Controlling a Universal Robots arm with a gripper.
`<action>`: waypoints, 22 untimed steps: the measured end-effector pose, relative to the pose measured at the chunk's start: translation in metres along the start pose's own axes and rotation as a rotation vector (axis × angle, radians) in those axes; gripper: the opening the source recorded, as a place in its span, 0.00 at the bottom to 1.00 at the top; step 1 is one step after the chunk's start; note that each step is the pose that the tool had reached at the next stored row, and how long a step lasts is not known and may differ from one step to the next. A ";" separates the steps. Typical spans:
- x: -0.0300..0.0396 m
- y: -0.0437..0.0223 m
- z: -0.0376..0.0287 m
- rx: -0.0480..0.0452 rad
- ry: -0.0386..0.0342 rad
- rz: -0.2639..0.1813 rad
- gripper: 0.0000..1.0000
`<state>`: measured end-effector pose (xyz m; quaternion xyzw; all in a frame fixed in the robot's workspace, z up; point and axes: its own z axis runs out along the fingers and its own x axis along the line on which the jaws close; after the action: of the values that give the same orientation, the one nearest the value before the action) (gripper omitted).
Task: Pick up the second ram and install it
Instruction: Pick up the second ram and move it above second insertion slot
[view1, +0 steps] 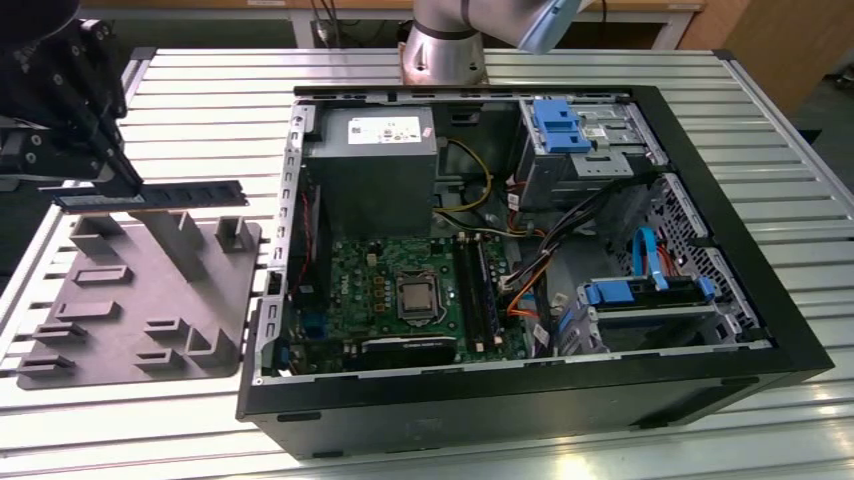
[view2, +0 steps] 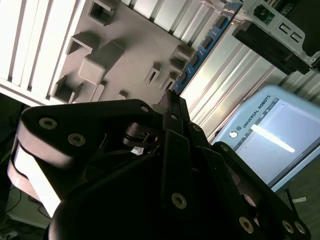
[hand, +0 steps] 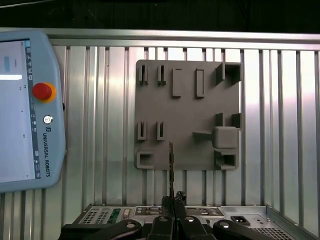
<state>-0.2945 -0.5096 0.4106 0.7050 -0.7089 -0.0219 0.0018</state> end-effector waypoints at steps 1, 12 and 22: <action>0.0000 -0.0013 0.0000 0.0000 -0.0001 0.000 0.11; -0.0001 -0.0148 -0.0005 0.0000 0.0000 0.000 0.11; -0.0002 -0.0261 -0.0009 0.0000 0.0000 0.000 0.11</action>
<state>-0.2684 -0.5096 0.4106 0.7050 -0.7089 -0.0219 0.0018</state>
